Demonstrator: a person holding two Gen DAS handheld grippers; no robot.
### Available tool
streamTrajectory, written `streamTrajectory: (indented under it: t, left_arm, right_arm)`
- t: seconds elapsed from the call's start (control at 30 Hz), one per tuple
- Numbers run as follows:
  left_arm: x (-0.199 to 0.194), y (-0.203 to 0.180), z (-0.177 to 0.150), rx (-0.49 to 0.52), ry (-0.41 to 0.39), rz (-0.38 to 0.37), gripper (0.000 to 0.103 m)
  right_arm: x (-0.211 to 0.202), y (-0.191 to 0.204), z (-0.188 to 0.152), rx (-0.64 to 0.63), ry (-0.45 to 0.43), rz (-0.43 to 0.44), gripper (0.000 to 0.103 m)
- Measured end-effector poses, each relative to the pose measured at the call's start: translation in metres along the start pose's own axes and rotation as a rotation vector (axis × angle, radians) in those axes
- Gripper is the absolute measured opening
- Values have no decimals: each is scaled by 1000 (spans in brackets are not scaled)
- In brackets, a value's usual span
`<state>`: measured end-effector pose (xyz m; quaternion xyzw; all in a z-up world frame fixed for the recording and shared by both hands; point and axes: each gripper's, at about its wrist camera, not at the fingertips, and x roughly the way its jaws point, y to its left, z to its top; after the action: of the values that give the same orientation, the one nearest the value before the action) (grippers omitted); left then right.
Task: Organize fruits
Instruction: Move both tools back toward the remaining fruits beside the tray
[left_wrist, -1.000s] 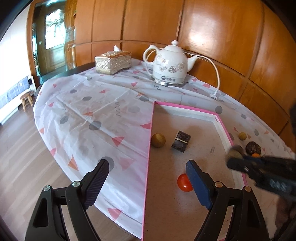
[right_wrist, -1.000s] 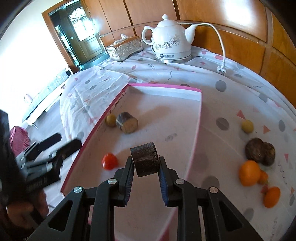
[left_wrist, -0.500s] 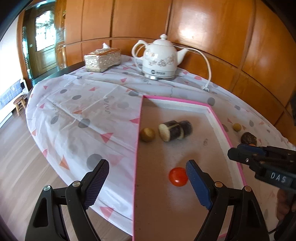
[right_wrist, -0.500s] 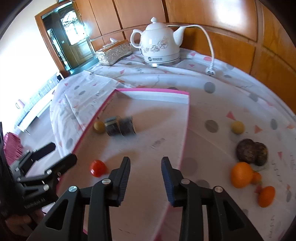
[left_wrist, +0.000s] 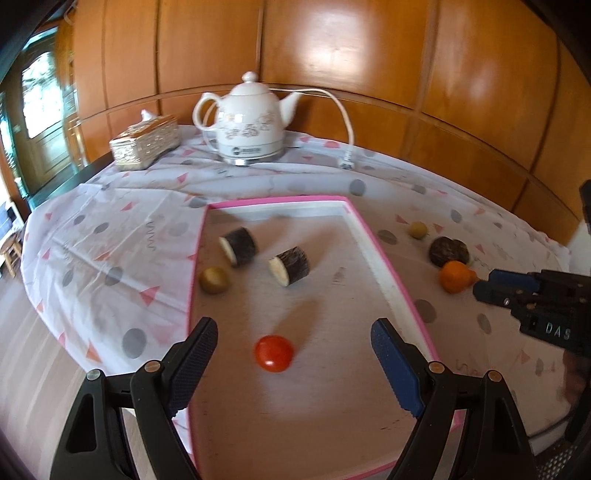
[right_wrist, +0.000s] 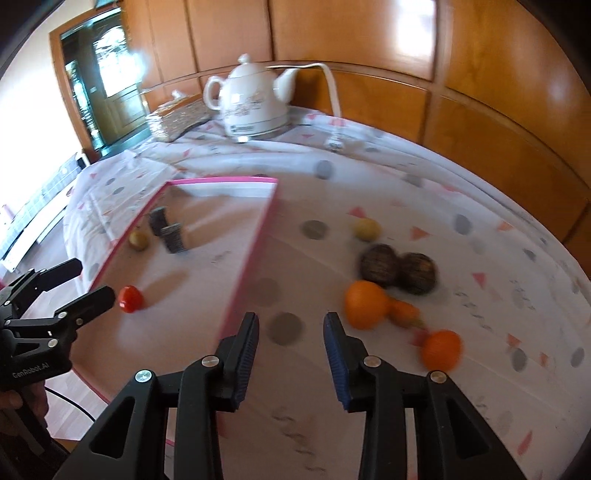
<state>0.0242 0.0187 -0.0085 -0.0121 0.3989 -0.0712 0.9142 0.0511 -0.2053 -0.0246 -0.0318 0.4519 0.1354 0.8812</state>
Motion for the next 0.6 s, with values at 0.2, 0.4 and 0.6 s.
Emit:
streamTrajectory:
  t: [0.2,0.4,0.6]
  left_arm:
    - [-1,-18,4,53,0,-20,85]
    - [3,-30,8,90,13,-43,81]
    - [7,-44,15,114,22,-69,78]
  right_arm:
    - [-11,-28,-10,23,2,-55,36]
    - [-21,-50,-18,15,11,-111,36]
    - [-31,-76,-24,14,26,-173,37]
